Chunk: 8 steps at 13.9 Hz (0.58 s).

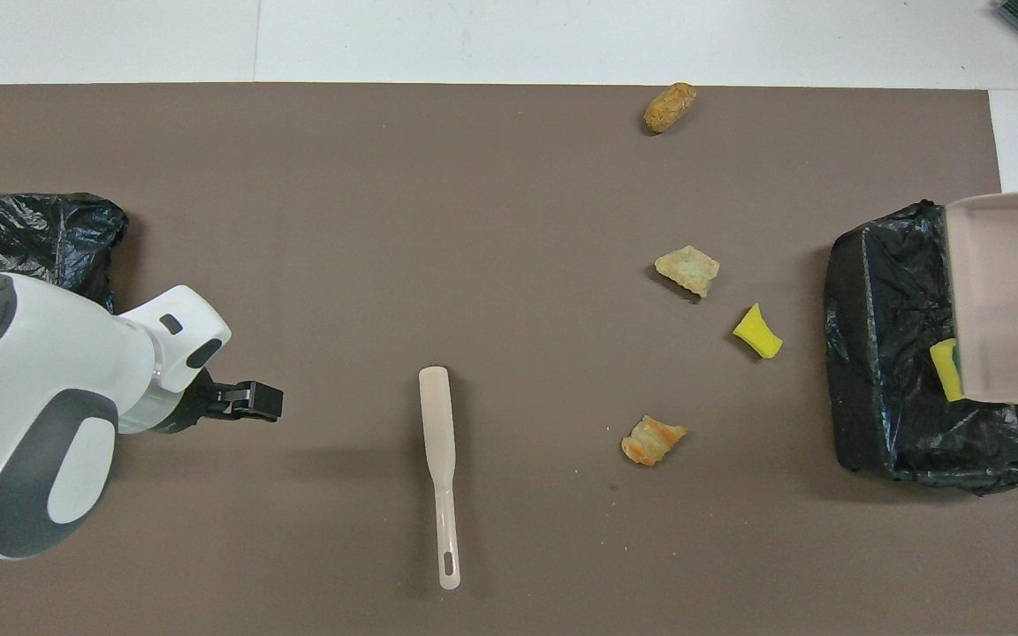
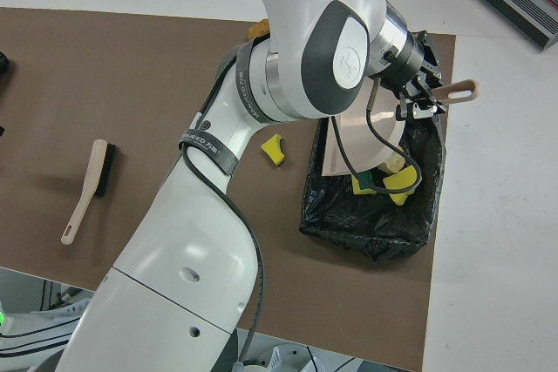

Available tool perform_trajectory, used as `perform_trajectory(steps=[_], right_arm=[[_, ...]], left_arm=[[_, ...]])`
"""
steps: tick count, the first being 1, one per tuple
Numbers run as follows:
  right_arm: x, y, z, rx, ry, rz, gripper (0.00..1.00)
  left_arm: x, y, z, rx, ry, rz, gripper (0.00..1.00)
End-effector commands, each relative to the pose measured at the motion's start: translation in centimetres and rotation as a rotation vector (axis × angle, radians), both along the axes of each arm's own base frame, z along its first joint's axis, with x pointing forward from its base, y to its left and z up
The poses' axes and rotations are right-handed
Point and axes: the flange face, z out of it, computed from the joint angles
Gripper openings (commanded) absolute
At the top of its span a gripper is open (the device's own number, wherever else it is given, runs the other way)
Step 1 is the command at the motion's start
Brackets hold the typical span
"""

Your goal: Sweep and dump trash in bin

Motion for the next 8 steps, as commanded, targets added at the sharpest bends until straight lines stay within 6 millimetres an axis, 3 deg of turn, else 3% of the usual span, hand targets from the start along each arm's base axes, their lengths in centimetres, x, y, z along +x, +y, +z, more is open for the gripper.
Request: perform_trajectory(steps=[1, 2, 8], right_arm=[[-0.9, 4.8, 0.0, 0.067, -0.042, -0.213, 0.00], [-0.8, 6.1, -0.3, 0.108, -0.064, -0.288, 0.00], [-1.0, 19.5, -1.5, 0.286, -0.111, -0.583, 0.00]], left_arm=[[1.6, 2.6, 3.6, 0.007, -0.056, -0.014, 1.00], [2.1, 3.3, 4.6, 0.006, -0.076, -0.001, 1.00], [4.0, 4.5, 12.0, 0.052, -0.108, -0.005, 1.00]])
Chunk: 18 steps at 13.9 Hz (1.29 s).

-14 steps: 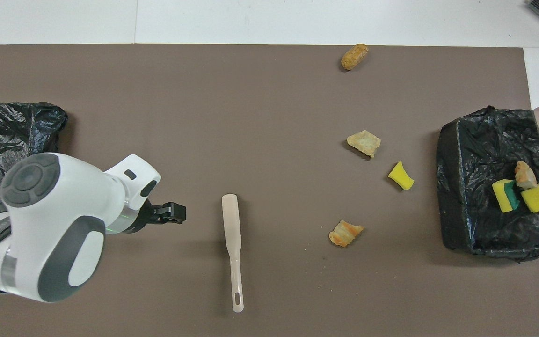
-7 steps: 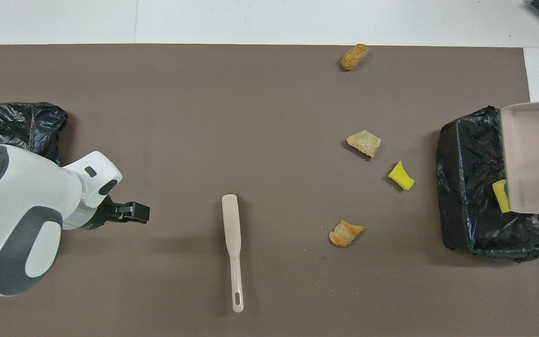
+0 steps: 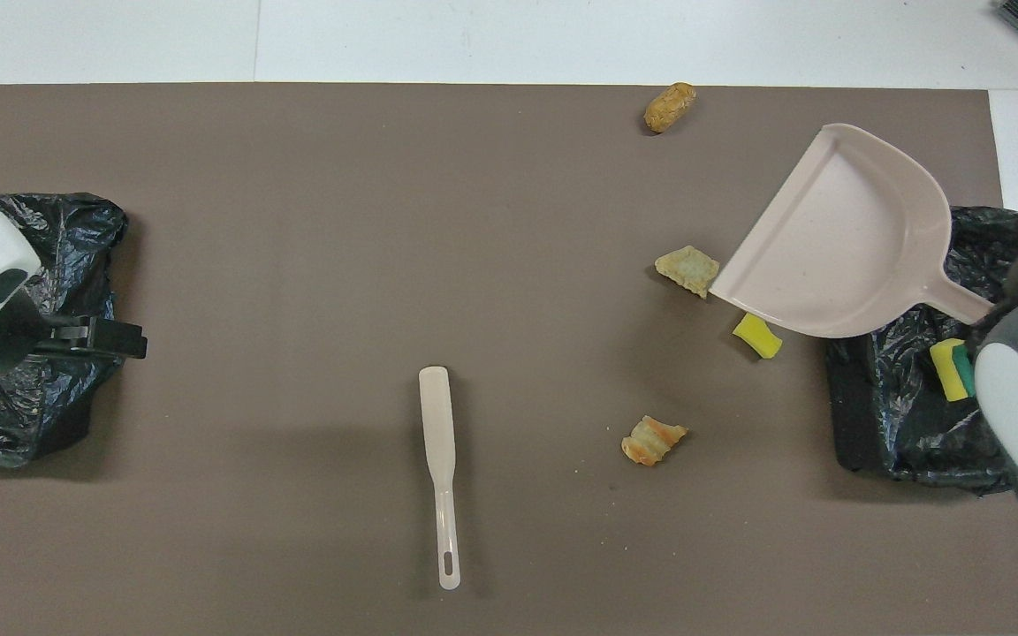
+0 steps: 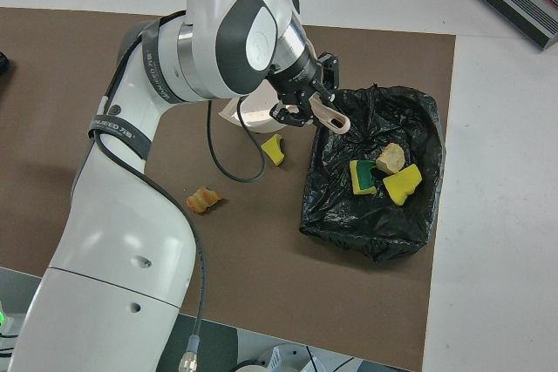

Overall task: Sweep and dump trash in bin
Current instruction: 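Bring the dustpan back with the right gripper and set it down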

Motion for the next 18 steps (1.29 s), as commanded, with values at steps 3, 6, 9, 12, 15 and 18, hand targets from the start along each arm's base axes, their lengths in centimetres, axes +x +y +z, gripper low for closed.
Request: perform_trajectory(steps=[3, 6, 9, 12, 15, 18], right_arm=[[-0.9, 10.1, -1.2, 0.142, -0.037, -0.267, 0.00], [0.0, 15.5, -3.6, 0.196, -0.060, -0.436, 0.00], [1.2, 21.2, -6.4, 0.255, -0.088, -0.617, 0.00], [3.1, 25.6, -8.4, 0.285, -0.079, -0.693, 0.00], [5.5, 31.0, -11.9, 0.311, -0.095, -0.753, 0.00], [7.2, 36.3, -15.4, 0.327, -0.096, -0.766, 0.00]], left_arm=[[2.5, 0.5, 4.3, 0.034, -0.034, -0.009, 1.00], [2.7, 0.4, 4.5, 0.042, -0.001, -0.016, 1.00], [2.4, 0.4, 4.2, 0.041, 0.001, -0.017, 1.00], [2.5, 0.4, 4.1, 0.041, -0.002, -0.015, 1.00], [2.4, 0.3, 4.5, 0.041, 0.000, -0.016, 1.00], [2.0, 0.9, 6.7, 0.035, -0.043, -0.002, 1.00]])
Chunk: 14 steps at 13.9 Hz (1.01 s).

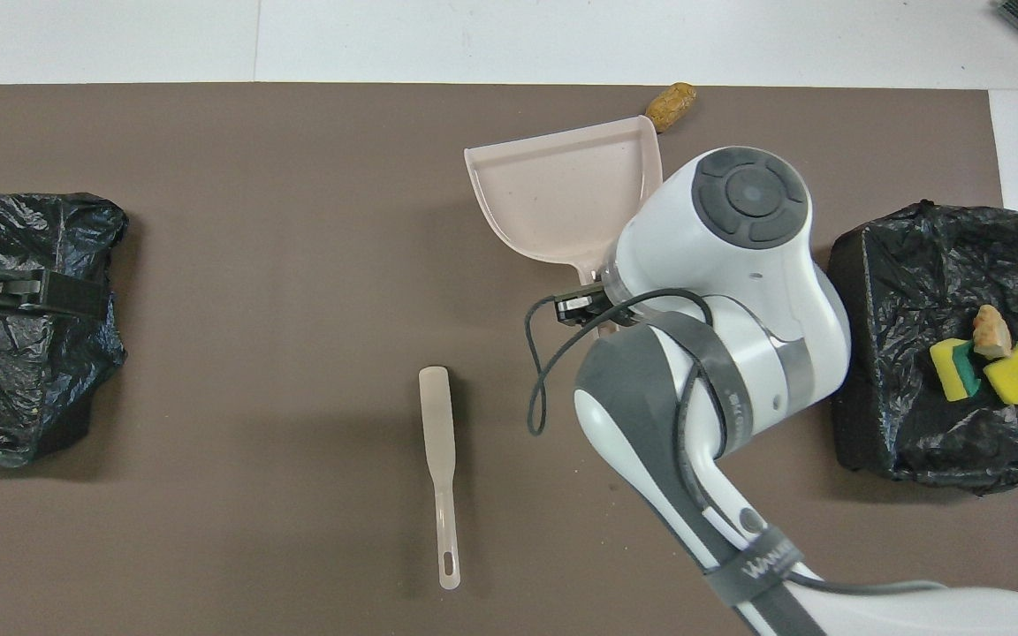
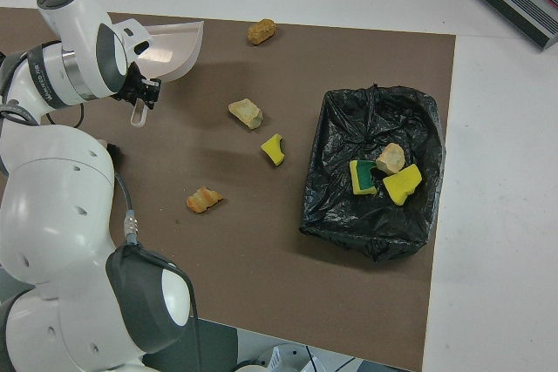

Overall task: Sweep and dump trash in bin
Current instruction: 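Bring the dustpan back with the right gripper and set it down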

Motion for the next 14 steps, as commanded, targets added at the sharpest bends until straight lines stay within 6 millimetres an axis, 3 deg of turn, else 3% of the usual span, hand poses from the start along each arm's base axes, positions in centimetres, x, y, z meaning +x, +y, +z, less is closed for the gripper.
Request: perform_trajectory(steps=[1, 3, 8, 9, 10, 11, 14], right_arm=[[2.2, 5.0, -2.4, 0.033, -0.005, -0.069, 0.00], [2.2, 7.1, -4.9, 0.036, -0.009, -0.077, 0.00], [1.2, 9.0, -7.5, 0.073, -0.049, -0.090, 0.00], [1.4, 8.6, -7.6, 0.074, -0.056, -0.096, 0.20], [1.6, 8.4, -7.7, 0.071, -0.060, -0.085, 0.89], [1.5, 8.5, -7.7, 0.066, -0.062, -0.079, 1.00], [1.7, 7.9, -6.9, 0.059, -0.060, -0.084, 1.00]], left_arm=[[-0.6, 0.8, 1.9, 0.013, -0.004, 0.006, 1.00], [-1.8, 1.4, 2.9, 0.014, 0.016, 0.015, 1.00], [-3.4, 1.7, 4.0, 0.011, 0.036, 0.019, 1.00], [-3.5, 1.9, 3.9, 0.011, 0.038, 0.022, 1.00], [-3.6, 1.9, 4.0, 0.011, 0.035, 0.024, 1.00], [-3.6, 1.9, 4.1, 0.010, 0.030, 0.029, 1.00], [-3.4, 1.9, 3.8, 0.010, 0.026, 0.028, 1.00]])
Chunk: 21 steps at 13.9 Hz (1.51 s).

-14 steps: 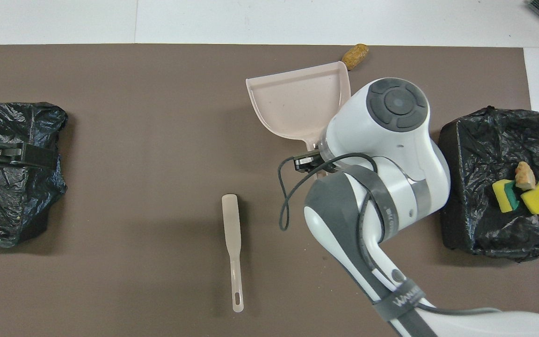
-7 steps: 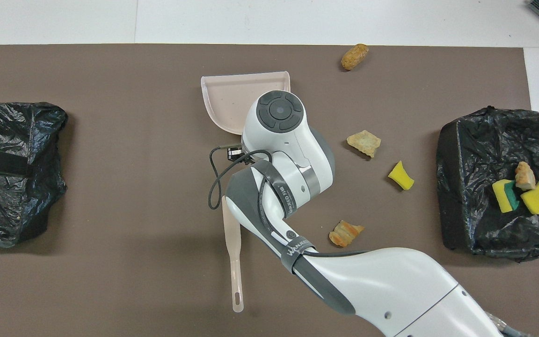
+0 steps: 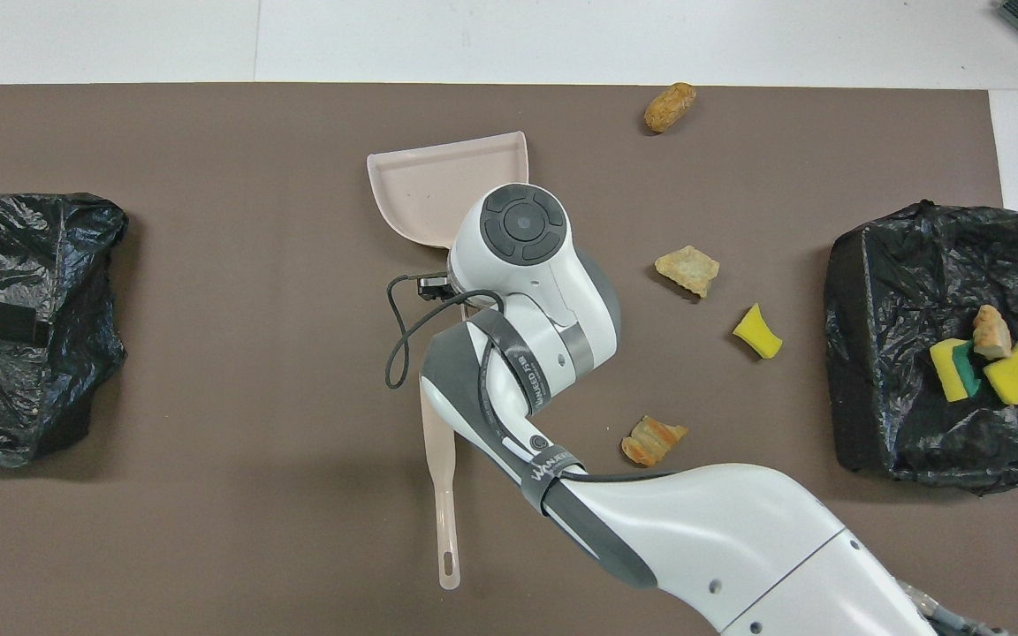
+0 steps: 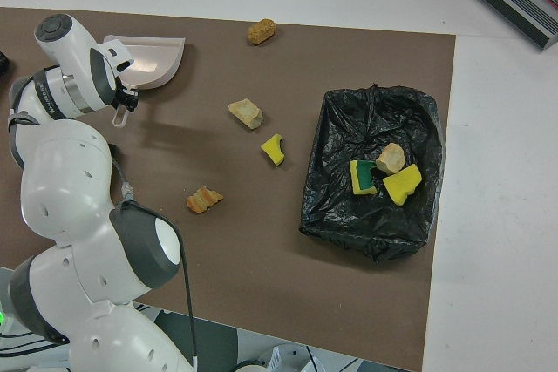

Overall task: Sweep and dump trash in bin
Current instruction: 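Bring the dustpan back with the right gripper and set it down, then grasp the dustpan with the left gripper while the right gripper grasps the brush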

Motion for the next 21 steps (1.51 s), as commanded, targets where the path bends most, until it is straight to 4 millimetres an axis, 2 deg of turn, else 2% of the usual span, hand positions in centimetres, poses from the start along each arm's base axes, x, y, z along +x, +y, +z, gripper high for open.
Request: perform_trajectory(steps=[1, 4, 6, 9, 10, 12, 14, 15, 16, 17, 19, 20, 21], right_arm=[[0.0, -0.6, 1.0, 0.000, -0.004, -0.017, 1.00], [-0.7, -1.5, 2.4, -0.029, 0.030, -0.014, 1.00], [-2.1, -1.6, 4.4, -0.055, 0.068, -0.003, 1.00], [-5.2, -2.7, 7.7, -0.090, 0.118, 0.013, 1.00], [-6.5, -3.1, 8.6, -0.104, 0.136, 0.020, 1.00], [-8.8, -3.7, 9.0, -0.140, 0.187, 0.038, 1.00], [-12.3, -3.3, 8.3, -0.170, 0.231, 0.065, 1.00], [-13.9, -3.7, 7.7, -0.181, 0.239, 0.073, 1.00], [-15.5, -4.0, 6.9, -0.190, 0.244, 0.081, 1.00], [-17.5, -3.7, 6.1, -0.177, 0.236, 0.093, 1.00], [-20.5, -4.5, 4.2, -0.136, 0.215, 0.086, 1.00], [-21.8, -4.2, 3.2, -0.137, 0.216, 0.093, 1.00], [-23.3, -2.9, 2.0, -0.143, 0.214, 0.103, 1.00]], left_arm=[[-0.2, 0.4, -0.3, 0.009, -0.006, 0.008, 1.00], [1.5, -0.9, -1.3, 0.004, -0.065, 0.006, 1.00], [3.1, -2.2, -2.1, -0.008, -0.115, 0.042, 1.00], [6.2, -7.4, -5.0, -0.034, -0.156, 0.105, 1.00], [6.7, -9.2, -5.8, -0.046, -0.167, 0.108, 1.00], [7.2, -10.6, -6.8, -0.050, -0.167, 0.104, 1.00], [7.8, -13.2, -8.0, -0.077, -0.143, 0.085, 1.00], [8.5, -14.4, -9.0, -0.077, -0.129, 0.090, 1.00], [9.3, -16.5, -10.1, -0.073, -0.113, 0.089, 1.00], [10.0, -19.3, -11.3, -0.074, -0.103, 0.078, 1.00], [10.7, -20.6, -12.3, -0.081, -0.093, 0.138, 1.00], [10.5, -23.3, -13.7, -0.087, -0.086, 0.141, 1.00], [11.3, -25.1, -14.7, -0.099, -0.095, 0.174, 1.00]])
